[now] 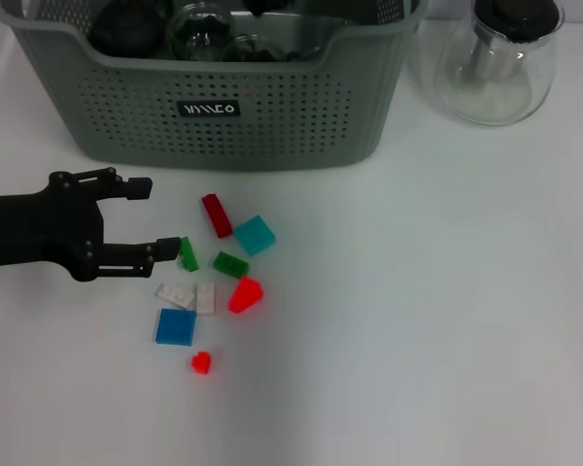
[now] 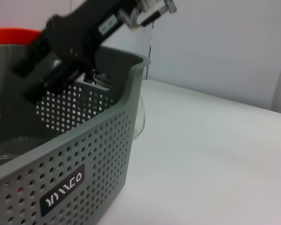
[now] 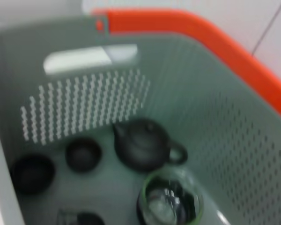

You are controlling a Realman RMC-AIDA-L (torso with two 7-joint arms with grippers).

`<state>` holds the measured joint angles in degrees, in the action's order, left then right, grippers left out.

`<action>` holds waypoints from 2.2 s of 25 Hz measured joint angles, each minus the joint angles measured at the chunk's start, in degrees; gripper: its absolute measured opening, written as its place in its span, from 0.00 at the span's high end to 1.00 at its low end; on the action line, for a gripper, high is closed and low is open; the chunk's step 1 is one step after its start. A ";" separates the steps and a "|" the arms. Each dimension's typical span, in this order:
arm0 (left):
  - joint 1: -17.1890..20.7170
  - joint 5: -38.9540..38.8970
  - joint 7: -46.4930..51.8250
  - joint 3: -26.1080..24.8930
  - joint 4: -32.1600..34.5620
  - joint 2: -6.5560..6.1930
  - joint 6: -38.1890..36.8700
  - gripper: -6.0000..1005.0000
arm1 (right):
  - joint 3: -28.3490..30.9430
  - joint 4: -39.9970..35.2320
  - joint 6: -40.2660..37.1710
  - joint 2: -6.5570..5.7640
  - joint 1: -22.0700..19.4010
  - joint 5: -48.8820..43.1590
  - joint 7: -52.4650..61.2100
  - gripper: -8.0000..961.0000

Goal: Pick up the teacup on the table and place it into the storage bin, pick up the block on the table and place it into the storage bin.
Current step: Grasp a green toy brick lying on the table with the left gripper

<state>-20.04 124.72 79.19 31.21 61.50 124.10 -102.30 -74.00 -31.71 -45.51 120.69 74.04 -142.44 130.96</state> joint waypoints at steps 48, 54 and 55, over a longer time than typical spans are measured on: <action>0.11 1.51 0.05 -0.27 0.03 0.07 -0.23 0.14 | -20.64 -7.66 -23.19 0.36 -10.91 14.35 -11.12 0.09; -0.10 1.49 0.09 -0.02 -0.01 0.09 -0.10 0.14 | -29.36 -6.18 -16.22 0.55 -10.88 17.60 -11.46 0.03; -0.12 1.45 0.12 -0.01 -0.03 0.09 -0.10 0.14 | -30.18 -6.15 -15.54 0.57 -10.93 17.84 -11.50 0.03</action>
<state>-20.16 126.16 79.30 31.19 61.47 124.19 -102.40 -104.18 -37.86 -61.05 121.26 63.11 -124.60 119.46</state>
